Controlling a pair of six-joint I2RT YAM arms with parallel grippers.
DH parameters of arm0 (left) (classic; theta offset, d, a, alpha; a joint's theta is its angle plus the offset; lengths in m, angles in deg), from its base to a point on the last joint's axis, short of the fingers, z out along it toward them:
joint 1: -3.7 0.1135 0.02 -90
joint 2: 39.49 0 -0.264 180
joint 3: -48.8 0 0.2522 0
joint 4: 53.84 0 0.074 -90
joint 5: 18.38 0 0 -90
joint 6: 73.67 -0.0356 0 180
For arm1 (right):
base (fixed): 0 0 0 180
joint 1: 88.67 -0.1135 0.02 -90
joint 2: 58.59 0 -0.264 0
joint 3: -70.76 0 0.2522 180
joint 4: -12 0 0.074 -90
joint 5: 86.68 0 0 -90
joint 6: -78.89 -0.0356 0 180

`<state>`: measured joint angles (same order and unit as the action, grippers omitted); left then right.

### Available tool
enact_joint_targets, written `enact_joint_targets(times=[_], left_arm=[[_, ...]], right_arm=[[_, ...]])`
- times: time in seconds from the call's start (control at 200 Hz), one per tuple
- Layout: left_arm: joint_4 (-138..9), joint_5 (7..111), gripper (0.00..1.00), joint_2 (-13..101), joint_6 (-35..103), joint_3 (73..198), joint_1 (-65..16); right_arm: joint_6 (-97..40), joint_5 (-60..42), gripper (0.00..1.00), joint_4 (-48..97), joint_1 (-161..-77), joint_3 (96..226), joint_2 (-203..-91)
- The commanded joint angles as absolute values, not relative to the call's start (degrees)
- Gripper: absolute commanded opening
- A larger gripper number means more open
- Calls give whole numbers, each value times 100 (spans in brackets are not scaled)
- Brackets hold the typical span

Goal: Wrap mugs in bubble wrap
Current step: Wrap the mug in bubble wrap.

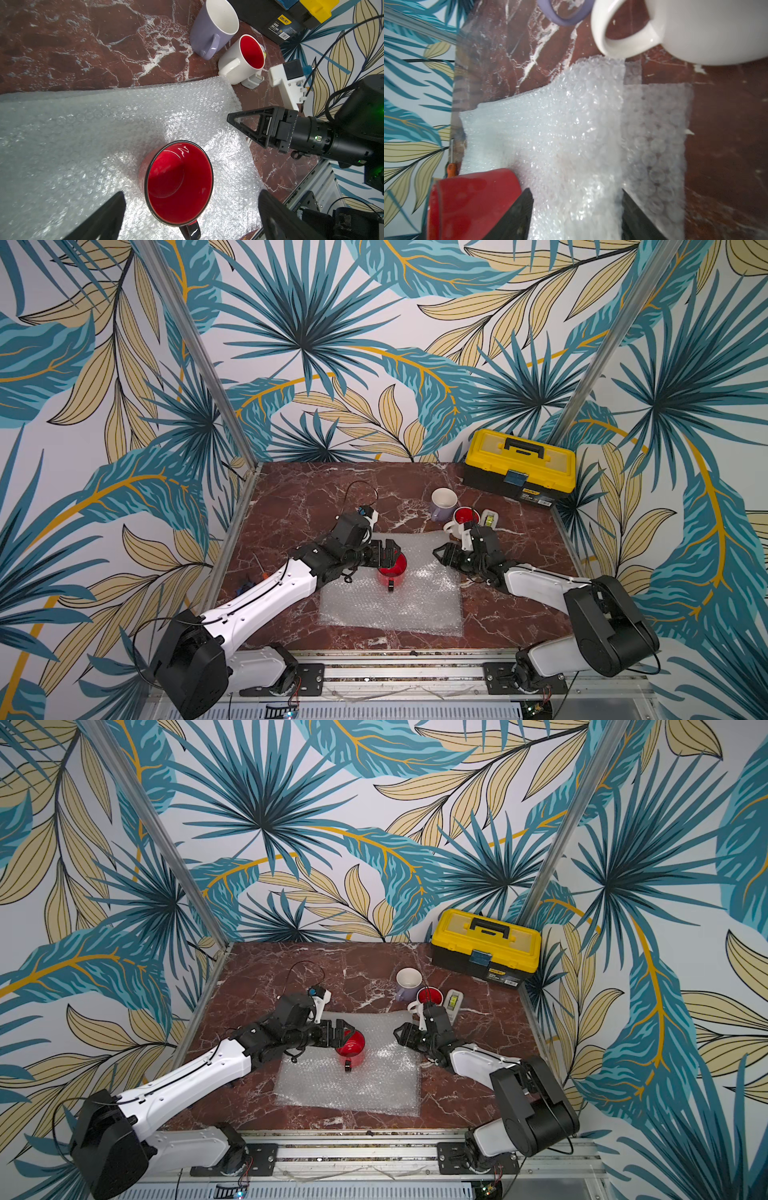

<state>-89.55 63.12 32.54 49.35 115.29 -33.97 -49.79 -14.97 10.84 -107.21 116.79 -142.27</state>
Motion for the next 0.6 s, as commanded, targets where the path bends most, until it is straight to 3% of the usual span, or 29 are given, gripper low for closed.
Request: enact_joint_targets(times=[0.0,0.3,0.596], left_arm=[[-8839,6227,100,3168,4929,11424,-3403],[-8771,6149,100,3179,4964,11449,-3399],[-8767,6135,100,3161,4973,11467,-3407]], right_arm=[[-5022,-2402,64,158,-10634,11541,-14246],[-4828,-2801,64,66,-10454,11765,-14182],[-4345,-2653,61,1103,-10283,12458,-14323]])
